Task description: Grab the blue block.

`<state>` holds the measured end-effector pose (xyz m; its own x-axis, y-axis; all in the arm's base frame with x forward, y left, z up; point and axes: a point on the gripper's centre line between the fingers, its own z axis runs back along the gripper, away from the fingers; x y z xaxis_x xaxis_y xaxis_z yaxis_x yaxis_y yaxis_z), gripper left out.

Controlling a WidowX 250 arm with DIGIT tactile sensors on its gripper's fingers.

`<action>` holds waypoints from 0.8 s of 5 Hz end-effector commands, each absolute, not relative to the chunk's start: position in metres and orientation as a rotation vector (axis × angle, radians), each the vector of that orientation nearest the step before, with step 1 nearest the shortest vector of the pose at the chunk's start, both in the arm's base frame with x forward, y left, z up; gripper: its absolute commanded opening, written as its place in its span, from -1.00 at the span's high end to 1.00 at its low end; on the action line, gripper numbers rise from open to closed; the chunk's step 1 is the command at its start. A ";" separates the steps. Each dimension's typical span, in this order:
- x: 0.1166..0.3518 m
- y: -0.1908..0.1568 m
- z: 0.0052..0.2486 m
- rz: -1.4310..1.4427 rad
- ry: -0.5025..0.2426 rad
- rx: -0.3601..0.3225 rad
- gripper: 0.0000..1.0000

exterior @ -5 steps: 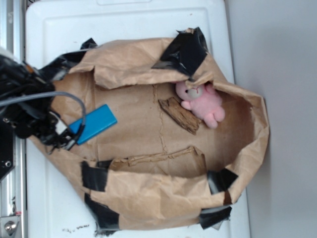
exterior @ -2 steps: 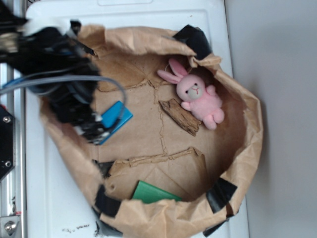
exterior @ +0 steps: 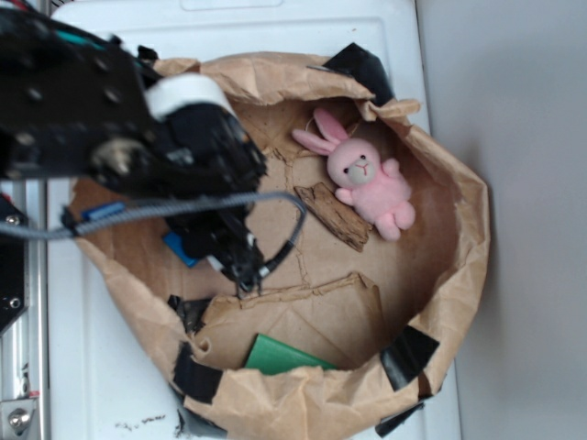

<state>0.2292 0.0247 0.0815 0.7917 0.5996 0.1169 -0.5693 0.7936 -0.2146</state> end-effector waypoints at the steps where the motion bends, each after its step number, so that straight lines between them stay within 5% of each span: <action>1: 0.242 0.028 0.096 0.554 -0.216 -0.141 -1.00; 3: 0.242 0.028 0.096 0.554 -0.216 -0.141 -1.00; 4: 0.232 0.040 0.089 0.528 -0.157 -0.181 -1.00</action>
